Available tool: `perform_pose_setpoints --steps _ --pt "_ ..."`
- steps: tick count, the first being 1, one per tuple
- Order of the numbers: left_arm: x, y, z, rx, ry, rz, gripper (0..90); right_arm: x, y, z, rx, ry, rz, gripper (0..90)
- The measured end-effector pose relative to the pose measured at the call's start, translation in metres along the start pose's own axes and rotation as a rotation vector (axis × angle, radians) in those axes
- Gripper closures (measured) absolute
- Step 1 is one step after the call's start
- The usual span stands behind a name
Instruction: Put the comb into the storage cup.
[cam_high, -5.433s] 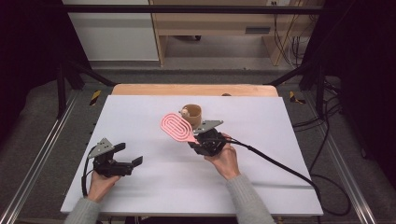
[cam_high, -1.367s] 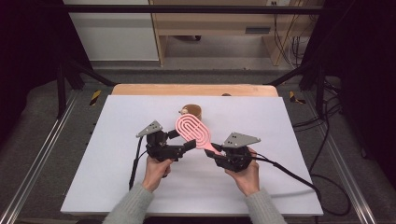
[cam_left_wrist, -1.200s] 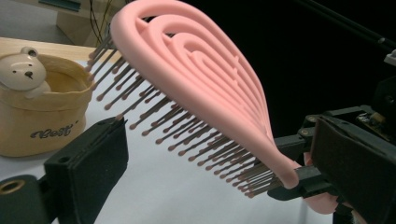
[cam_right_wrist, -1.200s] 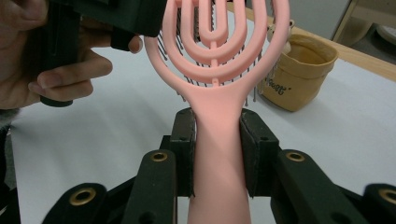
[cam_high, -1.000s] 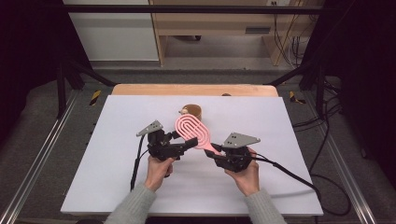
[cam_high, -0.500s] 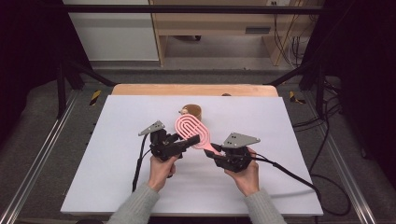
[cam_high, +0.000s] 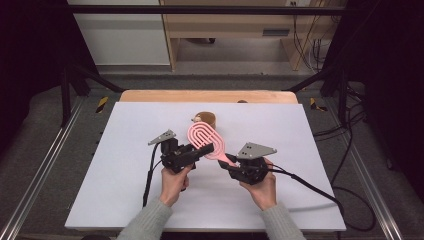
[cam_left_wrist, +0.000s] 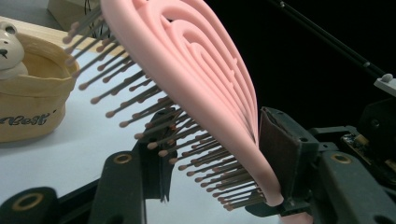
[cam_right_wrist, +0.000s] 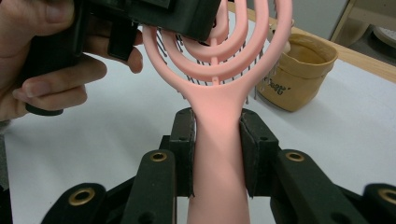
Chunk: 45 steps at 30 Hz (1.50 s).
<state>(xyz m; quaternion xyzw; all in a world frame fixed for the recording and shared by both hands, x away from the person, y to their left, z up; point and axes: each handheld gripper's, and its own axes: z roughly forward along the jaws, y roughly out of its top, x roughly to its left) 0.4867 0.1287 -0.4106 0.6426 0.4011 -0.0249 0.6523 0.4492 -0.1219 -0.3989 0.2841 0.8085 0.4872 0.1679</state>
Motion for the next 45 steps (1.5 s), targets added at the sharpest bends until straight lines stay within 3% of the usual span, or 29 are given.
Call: perform_pose_setpoints --steps 11,27,37,45 --pt "-0.004 0.000 0.000 -0.020 -0.006 -0.019 55.2 0.000 -0.001 0.003 0.007 -0.001 0.003 70.2" --pt "-0.016 0.000 -0.001 -0.056 -0.039 0.028 62.6 0.001 -0.002 0.005 0.006 0.013 0.006 70.5" --pt "-0.022 0.000 -0.002 -0.066 -0.032 0.056 63.2 0.001 -0.003 0.007 0.002 0.024 0.000 69.7" --pt "-0.020 0.004 -0.007 -0.076 -0.001 0.058 63.4 0.001 -0.002 0.006 -0.006 0.026 0.003 64.7"
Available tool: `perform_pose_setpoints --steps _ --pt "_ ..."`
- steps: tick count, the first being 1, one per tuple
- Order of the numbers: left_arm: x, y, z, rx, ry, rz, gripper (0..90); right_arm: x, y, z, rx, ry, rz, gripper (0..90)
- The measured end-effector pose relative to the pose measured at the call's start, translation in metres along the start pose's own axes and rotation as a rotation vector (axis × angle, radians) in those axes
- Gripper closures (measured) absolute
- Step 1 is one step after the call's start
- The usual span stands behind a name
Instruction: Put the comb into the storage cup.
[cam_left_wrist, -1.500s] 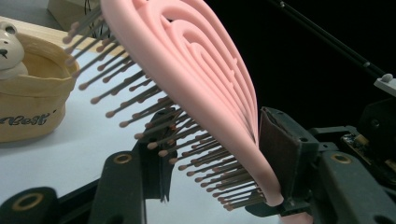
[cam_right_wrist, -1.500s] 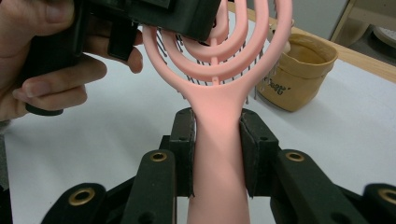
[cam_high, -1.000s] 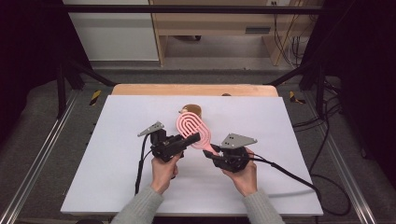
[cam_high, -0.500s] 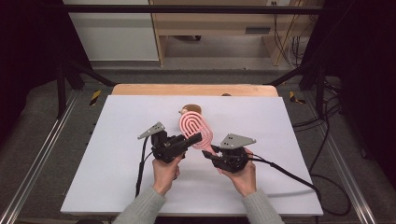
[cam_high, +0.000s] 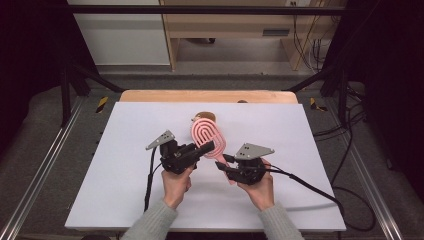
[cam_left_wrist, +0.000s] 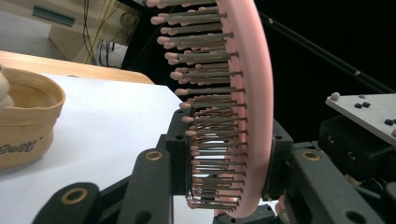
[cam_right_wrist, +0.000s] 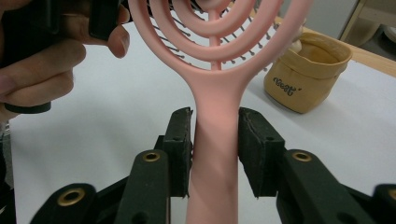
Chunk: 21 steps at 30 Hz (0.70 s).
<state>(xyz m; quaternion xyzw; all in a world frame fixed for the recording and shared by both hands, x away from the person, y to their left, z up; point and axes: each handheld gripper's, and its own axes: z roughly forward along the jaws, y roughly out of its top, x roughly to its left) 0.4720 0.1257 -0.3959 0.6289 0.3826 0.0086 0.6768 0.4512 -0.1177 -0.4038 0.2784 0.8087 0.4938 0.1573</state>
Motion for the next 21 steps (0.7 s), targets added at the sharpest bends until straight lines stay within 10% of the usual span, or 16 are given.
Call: perform_pose_setpoints --steps 21 --pt "0.0049 0.0094 -0.0097 0.032 0.107 0.111 63.4 -0.0065 0.0041 -0.0014 -0.100 -0.012 0.008 7.4"
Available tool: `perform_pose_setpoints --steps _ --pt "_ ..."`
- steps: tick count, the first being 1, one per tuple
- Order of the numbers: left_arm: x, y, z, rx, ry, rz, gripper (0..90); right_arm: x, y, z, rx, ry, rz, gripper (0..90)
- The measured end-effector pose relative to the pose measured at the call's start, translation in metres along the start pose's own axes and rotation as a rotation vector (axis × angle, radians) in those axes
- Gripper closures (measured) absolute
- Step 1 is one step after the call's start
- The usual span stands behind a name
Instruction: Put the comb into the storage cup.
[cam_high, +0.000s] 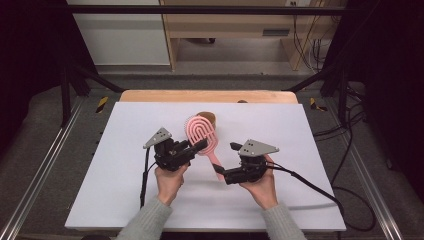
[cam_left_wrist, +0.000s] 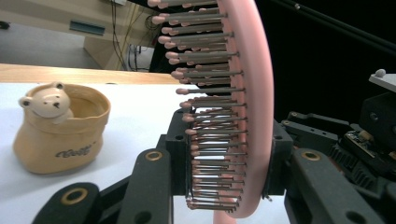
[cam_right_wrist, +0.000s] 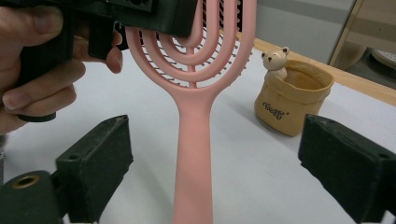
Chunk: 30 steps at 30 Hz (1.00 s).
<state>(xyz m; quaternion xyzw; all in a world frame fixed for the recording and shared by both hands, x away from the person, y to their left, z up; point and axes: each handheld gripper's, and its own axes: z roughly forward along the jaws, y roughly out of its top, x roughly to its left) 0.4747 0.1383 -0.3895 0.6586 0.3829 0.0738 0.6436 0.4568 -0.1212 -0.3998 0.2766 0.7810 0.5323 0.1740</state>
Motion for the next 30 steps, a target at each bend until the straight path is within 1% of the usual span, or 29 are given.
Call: perform_pose_setpoints --steps 5,13,15,17,22,26,30 --pt "0.002 0.002 -0.004 -0.003 0.011 0.010 63.3 -0.001 -0.001 0.001 0.020 -0.006 -0.002 4.5" --pt "0.004 0.008 -0.011 -0.010 0.029 0.033 63.2 -0.010 -0.006 -0.004 0.005 -0.014 0.044 1.9" --pt "0.005 0.009 -0.012 -0.008 0.034 0.040 63.2 -0.011 -0.006 -0.006 0.010 -0.023 0.045 0.9" --pt "0.006 0.011 -0.014 -0.010 0.037 0.042 63.2 -0.012 -0.007 -0.007 0.008 -0.023 0.042 0.9" --pt "0.006 0.015 -0.018 -0.007 0.047 0.060 63.2 -0.018 -0.012 -0.010 0.014 -0.029 0.059 0.4" --pt "0.008 0.018 -0.021 -0.010 0.054 0.066 63.1 -0.026 -0.017 -0.016 0.004 -0.040 0.079 0.3" --pt "0.009 0.021 -0.024 -0.014 0.057 0.067 63.1 -0.031 -0.019 -0.020 -0.006 -0.053 0.079 0.2"
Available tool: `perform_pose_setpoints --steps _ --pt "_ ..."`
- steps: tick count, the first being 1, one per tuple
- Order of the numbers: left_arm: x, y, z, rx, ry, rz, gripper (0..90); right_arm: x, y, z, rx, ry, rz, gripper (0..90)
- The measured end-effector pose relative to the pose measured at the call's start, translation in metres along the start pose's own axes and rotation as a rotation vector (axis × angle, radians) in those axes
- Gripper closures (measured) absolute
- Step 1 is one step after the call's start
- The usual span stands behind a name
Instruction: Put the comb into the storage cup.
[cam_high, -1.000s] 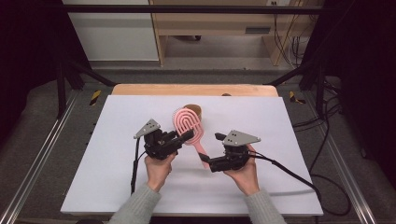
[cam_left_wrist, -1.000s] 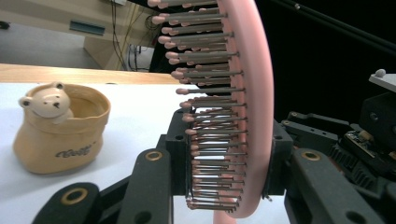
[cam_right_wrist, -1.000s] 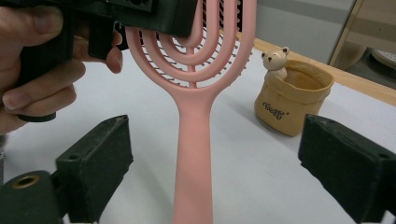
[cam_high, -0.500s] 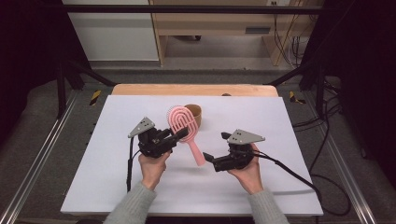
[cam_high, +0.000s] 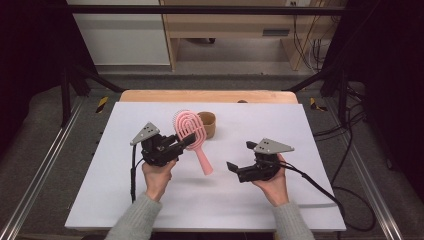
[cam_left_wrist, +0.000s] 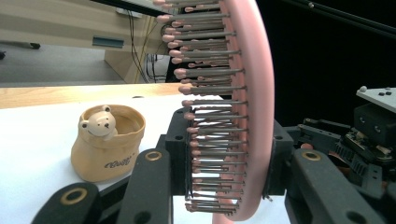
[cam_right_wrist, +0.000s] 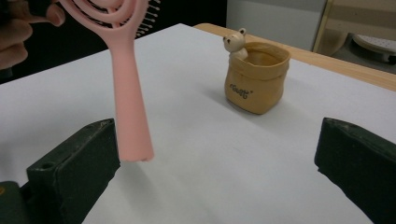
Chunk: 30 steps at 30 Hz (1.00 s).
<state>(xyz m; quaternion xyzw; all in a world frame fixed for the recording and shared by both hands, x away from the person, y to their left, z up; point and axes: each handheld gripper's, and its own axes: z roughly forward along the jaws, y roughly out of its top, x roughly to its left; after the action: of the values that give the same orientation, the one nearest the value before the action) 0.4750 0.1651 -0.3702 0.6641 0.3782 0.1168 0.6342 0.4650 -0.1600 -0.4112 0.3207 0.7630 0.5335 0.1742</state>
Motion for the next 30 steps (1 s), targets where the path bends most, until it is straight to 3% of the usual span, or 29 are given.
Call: perform_pose_setpoints --steps 30 --pt "0.004 0.028 -0.010 0.012 0.025 0.056 63.0 -0.045 -0.033 -0.039 -0.030 -0.059 0.094 0.2"
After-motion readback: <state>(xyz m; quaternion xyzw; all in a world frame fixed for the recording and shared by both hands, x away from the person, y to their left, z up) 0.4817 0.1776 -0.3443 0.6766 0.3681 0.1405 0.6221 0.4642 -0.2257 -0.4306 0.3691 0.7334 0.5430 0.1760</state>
